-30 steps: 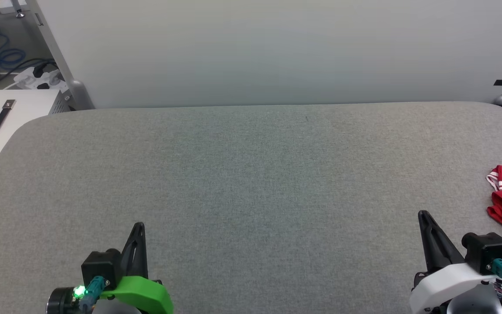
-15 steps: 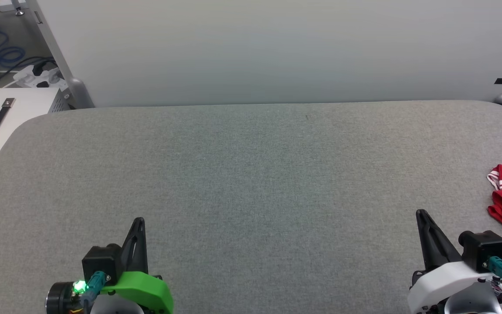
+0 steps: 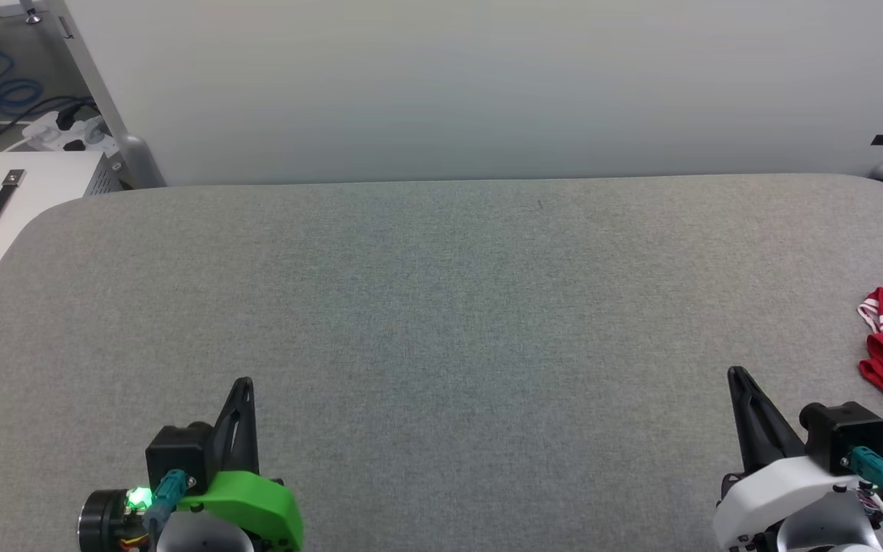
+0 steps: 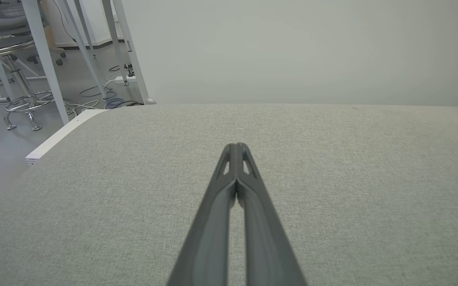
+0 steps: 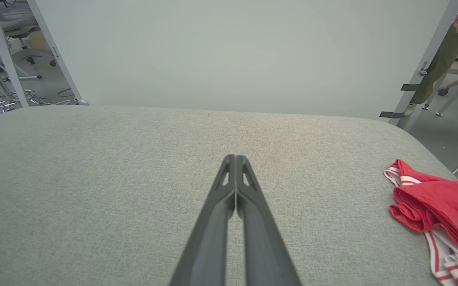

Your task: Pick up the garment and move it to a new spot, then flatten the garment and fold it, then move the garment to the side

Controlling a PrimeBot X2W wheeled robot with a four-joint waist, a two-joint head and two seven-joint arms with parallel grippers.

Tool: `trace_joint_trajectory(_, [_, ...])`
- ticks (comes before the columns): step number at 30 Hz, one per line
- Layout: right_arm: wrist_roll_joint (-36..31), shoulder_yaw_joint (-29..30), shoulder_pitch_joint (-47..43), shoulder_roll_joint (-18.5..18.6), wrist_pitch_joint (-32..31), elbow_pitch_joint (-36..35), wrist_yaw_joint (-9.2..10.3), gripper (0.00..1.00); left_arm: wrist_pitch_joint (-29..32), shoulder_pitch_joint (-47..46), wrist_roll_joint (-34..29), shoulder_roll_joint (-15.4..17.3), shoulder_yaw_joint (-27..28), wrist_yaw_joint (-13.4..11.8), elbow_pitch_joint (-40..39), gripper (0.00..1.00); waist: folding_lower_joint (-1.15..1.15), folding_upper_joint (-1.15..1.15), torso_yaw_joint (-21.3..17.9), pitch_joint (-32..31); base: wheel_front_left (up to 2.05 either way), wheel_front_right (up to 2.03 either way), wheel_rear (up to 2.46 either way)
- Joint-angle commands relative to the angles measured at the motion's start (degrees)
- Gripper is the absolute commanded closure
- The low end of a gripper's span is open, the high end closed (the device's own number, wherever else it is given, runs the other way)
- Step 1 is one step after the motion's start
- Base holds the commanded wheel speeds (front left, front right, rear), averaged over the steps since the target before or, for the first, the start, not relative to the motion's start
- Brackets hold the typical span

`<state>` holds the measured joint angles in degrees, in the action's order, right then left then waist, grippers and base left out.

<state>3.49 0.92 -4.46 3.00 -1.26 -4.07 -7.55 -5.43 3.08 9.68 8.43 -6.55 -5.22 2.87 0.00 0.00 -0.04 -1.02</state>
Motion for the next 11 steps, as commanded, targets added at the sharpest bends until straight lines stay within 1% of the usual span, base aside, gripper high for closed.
trace_joint_trajectory(1, [-0.58,-0.19,1.28,-0.07,0.38,0.28,0.04,1.0,0.28,-1.47,-0.81,-0.71,0.59,0.54,-0.39,1.0,0.0,0.0,0.0,0.03,0.0,0.0,0.0])
trace_joint_trajectory(11, [-1.15,-0.33,1.91,-0.08,0.55,1.03,0.04,1.0,1.3,-1.79,-2.57,-1.66,1.77,1.46,-0.88,1.0,0.0,0.0,0.01,0.22,0.0,0.0,0.0])
